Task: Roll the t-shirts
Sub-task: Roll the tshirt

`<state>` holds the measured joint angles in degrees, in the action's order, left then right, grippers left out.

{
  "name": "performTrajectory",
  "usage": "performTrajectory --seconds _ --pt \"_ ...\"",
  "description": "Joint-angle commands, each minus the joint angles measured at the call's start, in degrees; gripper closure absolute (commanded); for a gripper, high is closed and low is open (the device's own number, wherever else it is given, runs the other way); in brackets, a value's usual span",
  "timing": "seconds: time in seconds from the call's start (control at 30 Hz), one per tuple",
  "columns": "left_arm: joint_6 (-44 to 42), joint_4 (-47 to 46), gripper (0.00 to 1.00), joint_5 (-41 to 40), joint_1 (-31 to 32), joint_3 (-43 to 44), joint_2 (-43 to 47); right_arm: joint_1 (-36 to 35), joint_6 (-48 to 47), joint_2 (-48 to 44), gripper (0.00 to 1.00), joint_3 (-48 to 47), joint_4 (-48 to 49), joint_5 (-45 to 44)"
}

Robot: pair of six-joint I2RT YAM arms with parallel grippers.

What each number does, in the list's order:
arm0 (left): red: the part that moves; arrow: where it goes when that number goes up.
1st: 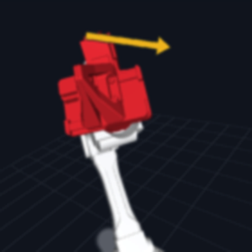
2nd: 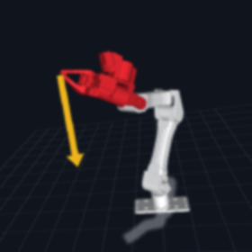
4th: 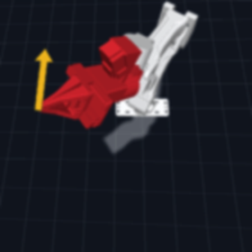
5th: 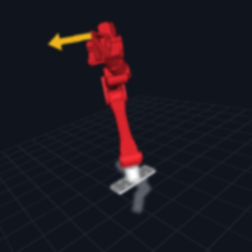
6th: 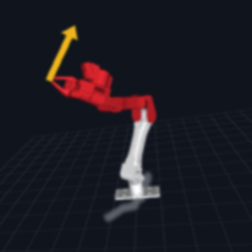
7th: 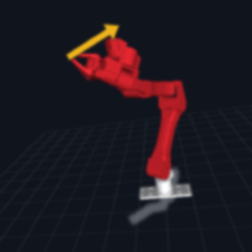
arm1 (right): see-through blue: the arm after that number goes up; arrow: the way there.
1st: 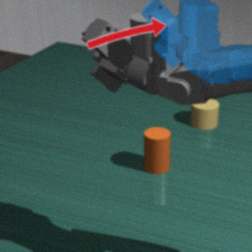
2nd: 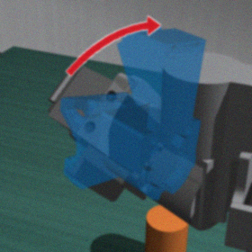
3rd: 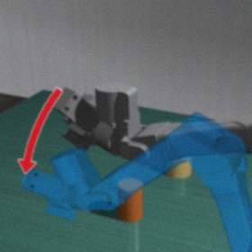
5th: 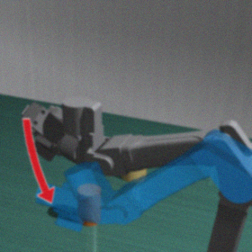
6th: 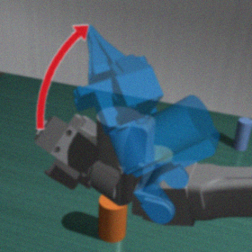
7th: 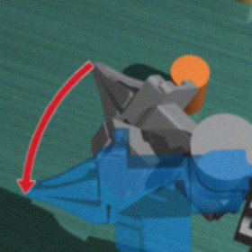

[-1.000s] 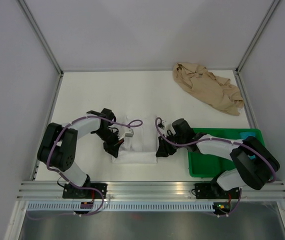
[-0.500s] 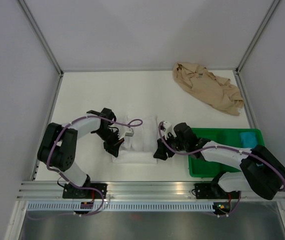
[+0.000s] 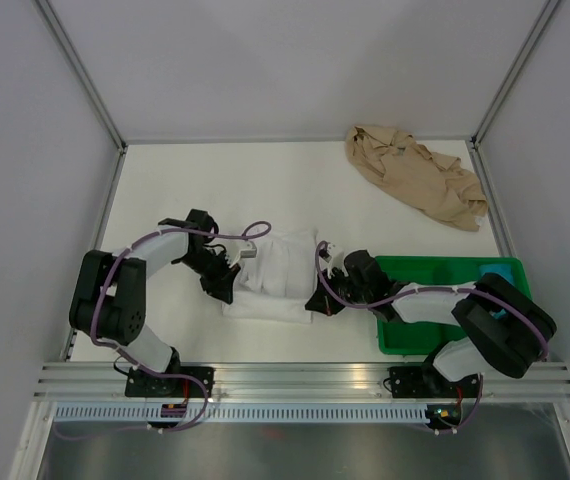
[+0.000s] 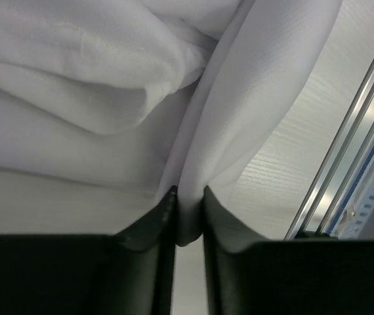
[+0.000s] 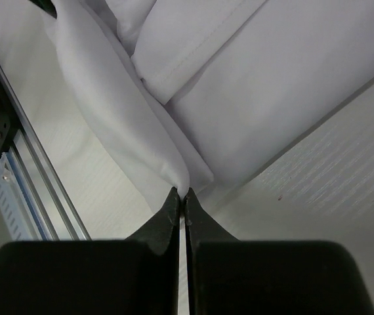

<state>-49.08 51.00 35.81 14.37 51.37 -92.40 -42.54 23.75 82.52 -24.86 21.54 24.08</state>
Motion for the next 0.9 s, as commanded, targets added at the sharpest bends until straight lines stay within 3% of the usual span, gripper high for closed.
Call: performTrajectory --seconds 0.0,0.1,0.47,0.63,0.87 --pt "4.69 -4.68 0.83 3.21 -1.10 -0.04 2.66 0.53 2.53 1.93 1.00 0.69 3.77 0.18" --pt "5.31 -4.77 0.98 4.09 -1.10 -1.19 3.10 0.53 4.02 3.69 1.00 0.17 4.04 1.41" --pt "0.21 2.00 0.98 4.88 -1.10 -6.46 13.21 -2.46 9.74 -4.30 1.00 1.75 -0.36 6.34" --pt "3.28 0.42 0.98 3.74 -1.45 -3.13 6.63 0.08 7.19 0.44 1.00 -2.02 -3.26 5.54" --pt "5.22 -5.47 0.98 -1.45 -2.33 -3.65 0.30 3.61 9.39 7.56 1.00 -0.28 2.27 3.52"
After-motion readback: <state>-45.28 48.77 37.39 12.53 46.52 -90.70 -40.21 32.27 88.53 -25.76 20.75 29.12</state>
